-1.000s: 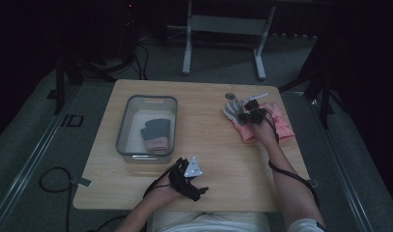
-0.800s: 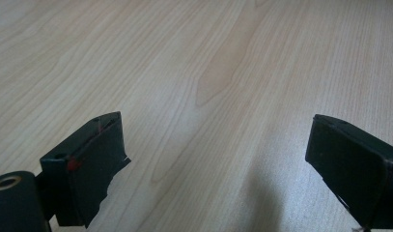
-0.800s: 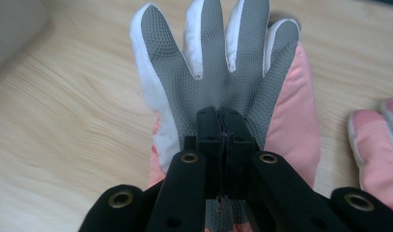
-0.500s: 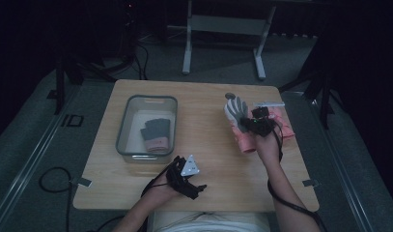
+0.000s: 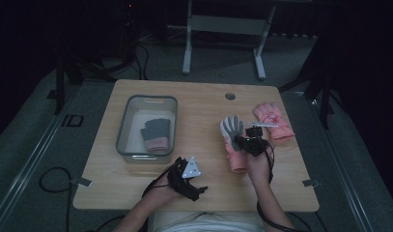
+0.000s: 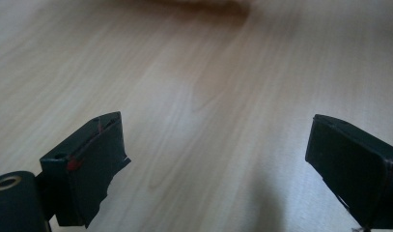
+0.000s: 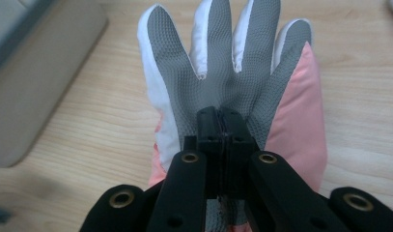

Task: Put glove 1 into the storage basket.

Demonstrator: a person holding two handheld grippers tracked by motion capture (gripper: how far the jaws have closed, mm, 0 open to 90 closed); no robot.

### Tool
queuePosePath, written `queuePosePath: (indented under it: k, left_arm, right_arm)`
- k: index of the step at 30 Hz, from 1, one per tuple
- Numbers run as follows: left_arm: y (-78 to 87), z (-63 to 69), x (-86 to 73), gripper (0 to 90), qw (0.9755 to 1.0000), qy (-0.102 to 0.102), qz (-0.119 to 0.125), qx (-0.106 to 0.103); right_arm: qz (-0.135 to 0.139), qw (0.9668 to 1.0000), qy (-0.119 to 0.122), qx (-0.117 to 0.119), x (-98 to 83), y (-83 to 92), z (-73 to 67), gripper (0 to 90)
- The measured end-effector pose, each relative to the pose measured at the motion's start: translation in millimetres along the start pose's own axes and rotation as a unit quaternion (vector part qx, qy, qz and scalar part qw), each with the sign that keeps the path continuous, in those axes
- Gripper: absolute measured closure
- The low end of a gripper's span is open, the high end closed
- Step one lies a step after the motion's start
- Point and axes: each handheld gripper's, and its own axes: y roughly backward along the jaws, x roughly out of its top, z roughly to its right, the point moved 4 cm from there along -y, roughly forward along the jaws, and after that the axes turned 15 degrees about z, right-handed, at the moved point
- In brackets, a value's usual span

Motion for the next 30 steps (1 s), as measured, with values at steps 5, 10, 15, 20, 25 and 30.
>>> queuePosePath:
  k: [5, 10, 15, 20, 25, 30]
  left_arm:
    - [-3.3, 3.1, -3.1, 6.5, 0.9998, -0.013, -0.009, -0.010]
    - [-3.6, 1.8, -5.4, 6.5, 0.9999, -0.008, -0.009, -0.009]
    - [-3.1, 0.6, -5.5, 6.5, 0.9999, -0.005, -0.006, -0.010]
    - [-3.6, 0.8, -6.1, 6.5, 0.9999, -0.006, -0.008, -0.011]
    - [-4.7, 0.8, -7.2, 6.5, 0.9999, -0.004, -0.009, -0.011]
    - [-4.1, 0.9, -6.7, 6.5, 0.9999, -0.005, -0.009, -0.012]
  right_arm:
    - [-0.025, 0.9996, -0.015, 0.001, -15.4, -25.6, -2.1, 88.5]
    - [-0.037, 0.9992, -0.009, -0.009, -24.6, -45.3, -7.2, 88.1]
    - [-0.034, 0.9991, 0.012, -0.021, -23.7, -55.2, -9.8, 86.3]
    - [-0.031, 0.9991, 0.020, -0.019, -21.7, -56.0, -11.6, 82.3]
    - [-0.012, 0.9998, 0.014, 0.003, -9.6, -43.6, -12.9, 71.7]
    - [0.018, 0.9993, 0.020, 0.028, 8.9, -26.5, -10.1, 57.9]
